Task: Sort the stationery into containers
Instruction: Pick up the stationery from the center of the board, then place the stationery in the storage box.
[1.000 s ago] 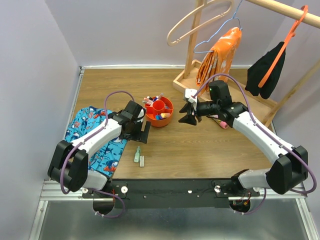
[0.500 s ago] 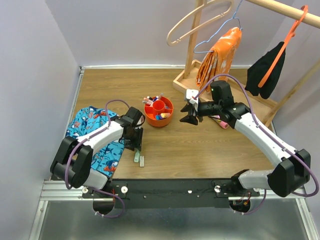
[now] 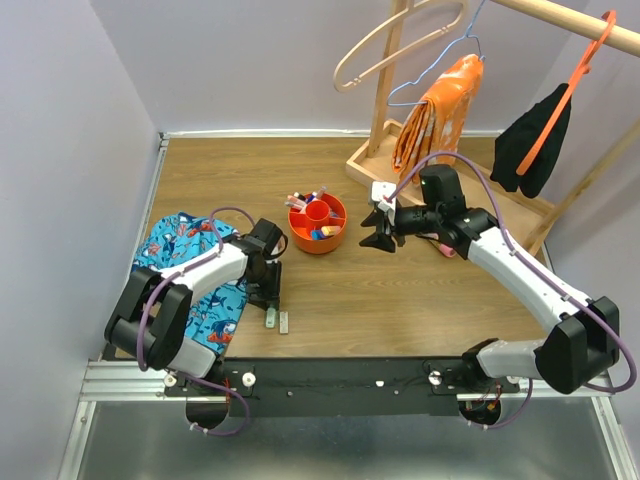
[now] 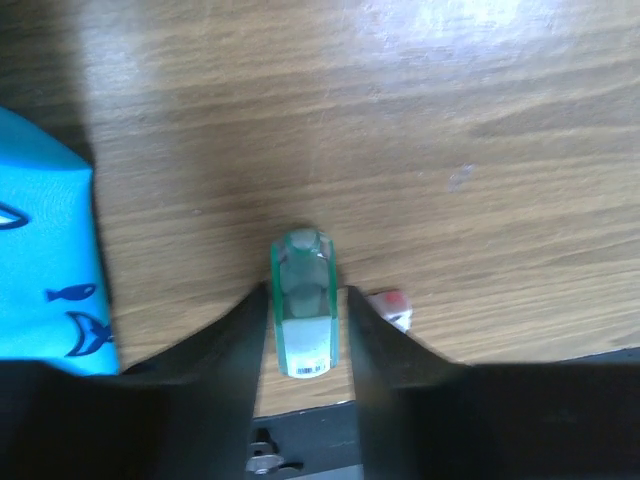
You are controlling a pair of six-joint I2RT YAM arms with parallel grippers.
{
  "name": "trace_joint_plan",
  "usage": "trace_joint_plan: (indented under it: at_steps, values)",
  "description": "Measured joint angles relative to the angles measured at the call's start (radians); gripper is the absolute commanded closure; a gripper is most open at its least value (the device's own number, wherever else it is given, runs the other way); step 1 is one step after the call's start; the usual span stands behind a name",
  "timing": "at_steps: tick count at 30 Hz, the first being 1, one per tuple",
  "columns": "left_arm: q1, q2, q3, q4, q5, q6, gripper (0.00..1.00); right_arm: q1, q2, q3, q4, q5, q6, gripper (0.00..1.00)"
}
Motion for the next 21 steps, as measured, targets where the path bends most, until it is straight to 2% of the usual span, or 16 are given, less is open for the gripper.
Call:
trace_joint_plan:
  at_steps: [1, 3, 4, 5, 14, 16, 17, 21]
  values:
    - [0.0, 0.01, 0.005, 0.001, 0.003, 0.001, 0.74, 0.0, 0.0, -0.005, 0.004, 0.0, 0.0, 0.46]
    - [0.001, 0.026, 0.016, -0.002, 0.014, 0.002, 0.84, 0.0, 0.0, -0.014, 0.009, 0.0, 0.0, 0.46]
    - [0.003, 0.029, 0.018, -0.003, 0.02, 0.003, 0.95, 0.0, 0.0, -0.024, 0.015, 0.0, 0.0, 0.46]
    - [0.004, 0.031, 0.02, -0.007, 0.025, 0.005, 1.0, 0.0, 0.0, -0.029, 0.018, 0.0, 0.001, 0.46]
    - [0.005, -0.001, 0.056, -0.025, 0.043, 0.056, 1.0, 0.0, 0.004, -0.028, 0.019, 0.001, 0.001, 0.46]
    - [0.005, -0.033, 0.113, -0.052, 0.064, 0.104, 1.0, 0.0, 0.014, -0.004, 0.017, 0.003, 0.001, 0.46]
    - [0.005, -0.124, 0.215, -0.052, 0.122, 0.184, 1.0, 0.0, 0.023, 0.025, 0.018, 0.013, 0.001, 0.46]
    - [0.003, -0.205, 0.239, 0.029, 0.182, 0.234, 1.0, 0.0, 0.023, 0.027, 0.02, 0.021, 0.0, 0.46]
